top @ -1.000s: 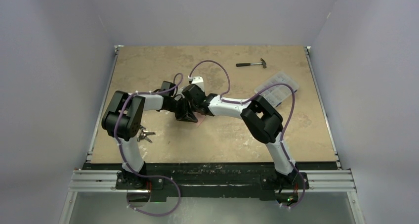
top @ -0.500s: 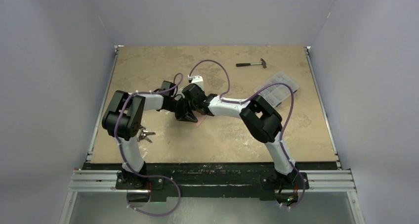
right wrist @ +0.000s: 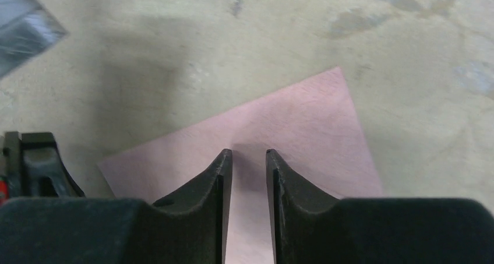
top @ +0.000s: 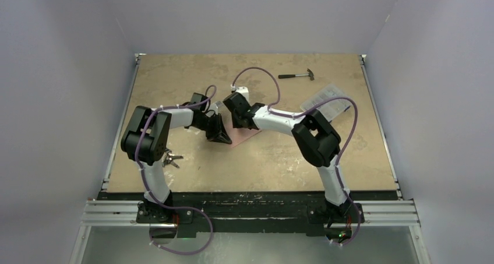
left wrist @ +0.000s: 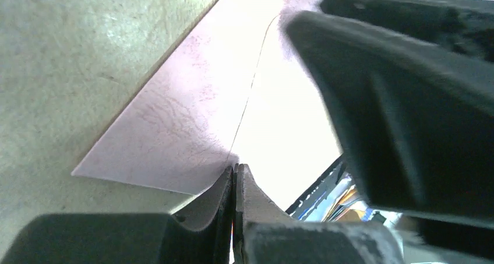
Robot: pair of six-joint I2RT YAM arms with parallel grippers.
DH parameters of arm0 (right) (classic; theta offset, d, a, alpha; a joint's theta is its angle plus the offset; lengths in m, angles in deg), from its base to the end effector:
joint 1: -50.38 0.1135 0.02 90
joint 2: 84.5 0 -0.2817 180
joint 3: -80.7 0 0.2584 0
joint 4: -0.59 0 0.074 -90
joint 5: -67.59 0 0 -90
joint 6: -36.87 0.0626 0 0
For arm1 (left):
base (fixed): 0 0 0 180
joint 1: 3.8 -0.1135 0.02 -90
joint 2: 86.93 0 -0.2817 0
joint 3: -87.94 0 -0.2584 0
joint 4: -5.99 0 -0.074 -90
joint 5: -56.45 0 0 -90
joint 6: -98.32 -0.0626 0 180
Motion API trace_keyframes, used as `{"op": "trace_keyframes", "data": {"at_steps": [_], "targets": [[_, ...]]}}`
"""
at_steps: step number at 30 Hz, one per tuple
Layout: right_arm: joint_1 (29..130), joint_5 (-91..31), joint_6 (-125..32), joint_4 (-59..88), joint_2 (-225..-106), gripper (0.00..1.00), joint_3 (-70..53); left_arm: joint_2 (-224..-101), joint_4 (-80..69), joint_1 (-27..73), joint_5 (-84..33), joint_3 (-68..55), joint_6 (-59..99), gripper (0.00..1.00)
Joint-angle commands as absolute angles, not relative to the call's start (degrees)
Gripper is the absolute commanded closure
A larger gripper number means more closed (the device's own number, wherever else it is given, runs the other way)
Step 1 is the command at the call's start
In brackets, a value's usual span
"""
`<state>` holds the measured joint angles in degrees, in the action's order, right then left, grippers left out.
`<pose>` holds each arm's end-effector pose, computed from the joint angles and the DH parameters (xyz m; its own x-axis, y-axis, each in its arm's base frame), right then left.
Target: Place the letter into the envelope and seal it
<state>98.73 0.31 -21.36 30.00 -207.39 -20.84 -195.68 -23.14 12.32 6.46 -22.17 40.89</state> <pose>0.3483 0.3553 0.1539 -0.7150 -0.0731 -0.6953 -0.1769 0.9811 0.0787 0.3322 -0.1379 0.1051 -0.9897 -0.1432 0.0050 -0.1052 0.7023 -0.7041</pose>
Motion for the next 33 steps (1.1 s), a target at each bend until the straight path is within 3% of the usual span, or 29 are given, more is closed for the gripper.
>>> {"op": "trace_keyframes", "data": {"at_steps": [1, 8, 15, 20, 24, 25, 28, 33], "targets": [[94.7, -6.1, -18.8, 33.6, -198.1, 0.68, -20.2, -196.2, -29.4, 11.5, -1.4, -18.9, 36.1, 1.0], [91.2, -5.9, -18.4, 34.2, -188.0, 0.57, -15.6, -193.6, -32.5, 11.1, 1.9, -11.4, 35.6, 0.89], [85.2, -4.3, -17.5, 40.6, -180.5, 0.52, -7.2, -187.5, -35.1, 10.4, -1.3, -5.4, 34.7, 0.68], [79.9, -3.4, -15.7, 44.2, -175.3, 0.45, -0.8, -179.9, -32.6, 10.0, -15.5, -5.5, 33.6, 0.47], [77.8, -2.0, -13.6, 45.3, -175.3, 0.39, 2.3, -175.6, -30.3, 10.0, -23.6, -6.9, 34.4, 0.16], [77.1, -2.2, -13.2, 45.3, -175.6, 0.39, 2.9, -175.1, -30.1, 10.0, -24.9, -7.2, 34.7, 0.13], [74.8, -1.8, -12.4, 44.8, -176.4, 0.42, 4.0, -174.6, -28.9, 10.0, -25.0, -8.4, 34.6, 0.1], [73.4, 4.5, -17.2, 44.1, -179.2, 0.45, 3.7, -175.8, -27.1, 10.0, -18.9, -9.0, 34.4, 0.17]]}}
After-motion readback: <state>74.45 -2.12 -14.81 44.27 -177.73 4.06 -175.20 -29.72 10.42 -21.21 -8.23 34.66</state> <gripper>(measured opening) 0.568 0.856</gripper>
